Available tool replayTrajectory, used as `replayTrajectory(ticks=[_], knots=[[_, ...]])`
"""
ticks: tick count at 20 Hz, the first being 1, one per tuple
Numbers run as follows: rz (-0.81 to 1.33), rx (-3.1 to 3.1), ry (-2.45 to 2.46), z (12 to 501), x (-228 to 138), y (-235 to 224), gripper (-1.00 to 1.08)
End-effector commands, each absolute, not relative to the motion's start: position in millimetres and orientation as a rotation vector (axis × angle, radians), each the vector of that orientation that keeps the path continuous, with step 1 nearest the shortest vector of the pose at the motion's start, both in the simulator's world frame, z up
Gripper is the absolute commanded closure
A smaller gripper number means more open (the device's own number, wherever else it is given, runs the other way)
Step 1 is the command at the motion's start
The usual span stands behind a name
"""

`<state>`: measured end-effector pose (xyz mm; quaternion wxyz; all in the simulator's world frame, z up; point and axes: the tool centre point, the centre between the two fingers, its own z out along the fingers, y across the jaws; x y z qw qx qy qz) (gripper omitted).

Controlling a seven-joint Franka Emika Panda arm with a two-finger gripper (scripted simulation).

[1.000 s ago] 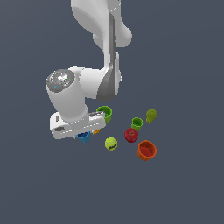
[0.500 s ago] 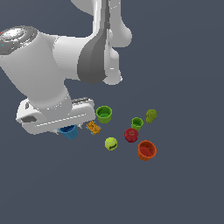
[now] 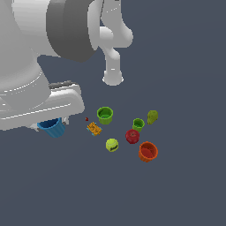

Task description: Pick up a designated object from a clutter of objects.

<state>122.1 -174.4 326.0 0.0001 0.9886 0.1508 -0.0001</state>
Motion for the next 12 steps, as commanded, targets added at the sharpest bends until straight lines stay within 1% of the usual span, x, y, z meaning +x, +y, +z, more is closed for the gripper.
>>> replayTrajectory(ticks=[1, 12], knots=[[0.0, 3.105, 0.475, 341, 127, -178, 1.08], [0.0, 3.105, 0.475, 371, 139, -188, 1.08]])
